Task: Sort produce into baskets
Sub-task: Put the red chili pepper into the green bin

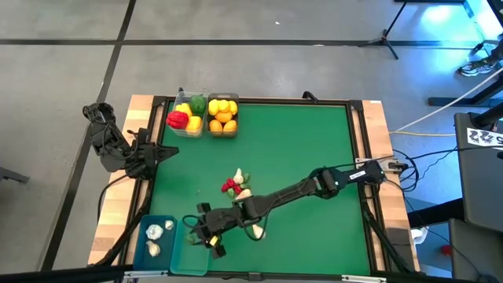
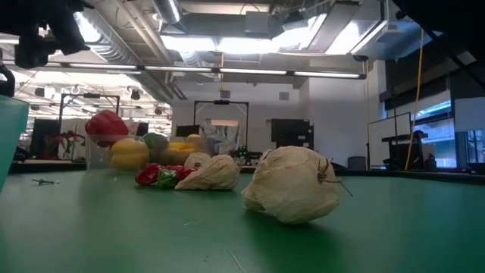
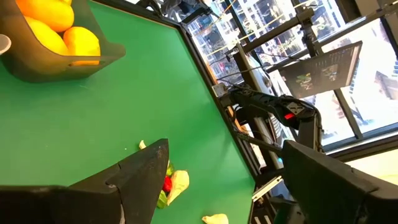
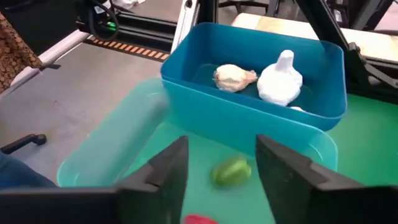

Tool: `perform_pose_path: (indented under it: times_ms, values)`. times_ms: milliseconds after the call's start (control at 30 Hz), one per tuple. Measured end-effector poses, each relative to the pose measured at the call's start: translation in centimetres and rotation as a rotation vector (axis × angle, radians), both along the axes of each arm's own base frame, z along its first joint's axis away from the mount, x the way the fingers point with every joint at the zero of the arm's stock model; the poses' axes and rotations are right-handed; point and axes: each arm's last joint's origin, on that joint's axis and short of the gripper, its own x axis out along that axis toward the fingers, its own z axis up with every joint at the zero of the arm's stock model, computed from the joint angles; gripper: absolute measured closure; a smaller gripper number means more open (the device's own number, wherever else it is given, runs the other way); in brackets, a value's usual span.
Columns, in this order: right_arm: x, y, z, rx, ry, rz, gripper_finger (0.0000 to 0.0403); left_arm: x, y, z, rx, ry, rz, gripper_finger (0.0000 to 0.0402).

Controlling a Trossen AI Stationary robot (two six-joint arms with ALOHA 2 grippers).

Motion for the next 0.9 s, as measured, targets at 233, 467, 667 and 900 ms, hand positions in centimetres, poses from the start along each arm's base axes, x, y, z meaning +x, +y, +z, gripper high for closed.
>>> perform_pose_path:
  times_ms: [233, 467, 667, 900]
  values:
    - [-0.4, -2.2, 3.1, -0.108, -0.014, -0.113, 0.0186, 0.0, 0.0, 0.0, -0.001, 0.000, 0.000, 0.0095]
    - [-1.9, -8.5, 9.6, -0.211, 0.002, -0.222, 0.0185, 0.0, 0.0, 0.0, 0.001, 0.001, -0.001, 0.0095]
    - [-2.4, -13.0, 8.8, -0.228, 0.193, -0.229, 0.0185, 0.0, 0.0, 0.0, 0.002, 0.001, -0.001, 0.0095]
    - [-2.7, -14.9, 4.5, -0.223, 0.389, -0.185, 0.0184, 0.0, 0.0, 0.0, 0.009, 0.003, -0.003, 0.0095]
